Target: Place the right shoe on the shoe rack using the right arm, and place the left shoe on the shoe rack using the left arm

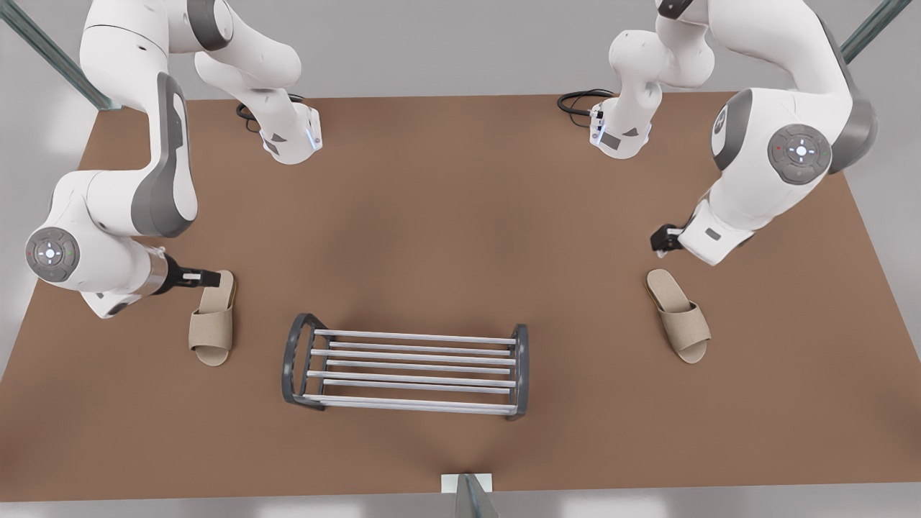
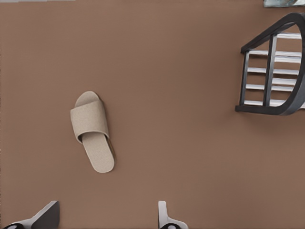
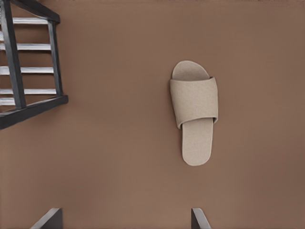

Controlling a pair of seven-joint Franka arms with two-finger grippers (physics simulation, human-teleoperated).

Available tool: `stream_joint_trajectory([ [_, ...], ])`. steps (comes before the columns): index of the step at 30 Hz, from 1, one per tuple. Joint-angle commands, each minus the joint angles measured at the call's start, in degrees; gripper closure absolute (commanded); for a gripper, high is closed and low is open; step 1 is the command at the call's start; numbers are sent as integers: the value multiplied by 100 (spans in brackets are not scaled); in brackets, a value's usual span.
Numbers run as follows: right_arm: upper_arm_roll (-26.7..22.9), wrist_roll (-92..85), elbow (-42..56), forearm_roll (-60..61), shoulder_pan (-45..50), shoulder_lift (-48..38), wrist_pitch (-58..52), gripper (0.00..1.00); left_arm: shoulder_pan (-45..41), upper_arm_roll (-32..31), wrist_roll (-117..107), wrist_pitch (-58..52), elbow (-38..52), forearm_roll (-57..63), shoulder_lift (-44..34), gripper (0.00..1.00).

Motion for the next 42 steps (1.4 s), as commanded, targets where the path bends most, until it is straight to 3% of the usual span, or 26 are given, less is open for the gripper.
stream_joint_trajectory([
  [1, -1, -36, -7, 13, 19, 3, 75, 0, -4, -2, 565, 470, -7, 133, -13, 0],
  [4, -1, -62, 2, -241, -77, 679, 521, 0, -231, -37, 443, -256, 28, 325, 136, 0],
  [5, -1, -421, -366, -514, -270, 890, 1347, 0, -1065, -29, -415, -995, 19, 1158, 197, 0],
  [6, -1, -484, -928, -497, -490, 882, 1989, 0, -2242, -29, -1821, -1680, 11, 2228, 609, 0],
  [7, 8, -825, -1473, -489, -648, 830, 2613, 0, -2868, -20, -2001, -2113, -16, 3136, 1084, 0],
  [9, 8, -1424, -2229, -471, -859, 505, 3256, 0, -3318, -29, -2027, -2175, -964, 4535, 1393, 0],
  [11, 113, -1837, -3188, -462, -1026, -84, 4337, 0, -3292, -29, -2027, -1245, -2669, 5090, 954, 0],
  [12, 428, -2302, -3574, -322, -1456, -225, 5031, 0, -3265, 33, -2422, -586, -3381, 5090, 726, 0],
  [14, 1624, -2628, -4058, -304, -2731, -208, 6147, 0, -2642, 86, -4653, 1066, -4743, 5081, 154, 0],
  [15, 1686, -3050, -4076, -304, -2863, -137, 6684, 0, -2273, 86, -6270, 2077, -4920, 4897, 127, 0],
  [16, 1686, -3094, -4085, -304, -2820, -50, 6755, 0, -2132, 94, -7851, 2902, -4859, 4677, 409, 0],
  [17, 1686, -3112, -4076, -304, -2802, 91, 6904, 0, -1894, 112, -10171, 4178, -4885, 4860, 426, 0],
  [18, 1686, -3129, -4076, -313, -2828, 144, 6992, 0, -1719, 129, -12253, 4740, -4964, 5343, 426, 0],
  [20, 1686, -3129, -4094, -313, -2828, 214, 7027, 0, -1674, 165, -15436, 4900, -4990, 6328, 426, 0],
  [22, 1686, -3191, -4120, -321, -2837, 214, 7018, 0, -1666, 621, -18128, 4935, -4973, 7945, 549, 0],
  [26, 1686, -3384, -4111, -321, -2960, 249, 7010, 0, -1657, 1219, -18902, 4961, -5095, 8947, 980, 0],
  [31, 1695, -3666, -4243, -313, -3206, 223, 6887, 0, -1587, 1219, -20168, 5436, -5201, 9396, 1331, 0],
  [34, 1695, -3736, -4260, -313, -3347, 170, 6237, 0, -1463, 1228, -20124, 5436, -5201, 9897, 1578, 0],
  [35, 1844, -3718, -4357, -313, -3548, 83, 5964, 0, -1376, 1228, -20098, 5427, -5193, 10099, 1683, 0],
  [37, 2741, -3595, -4498, -304, -4506, 30, 5454, 0, -1209, 1228, -20098, 5427, -5184, 10530, 1815, 0],
  [42, 2776, -3376, -4524, -304, -4577, 56, 5217, 0, -1112, 1228, -20098, 5392, -5061, 11171, 1973, 0],
])
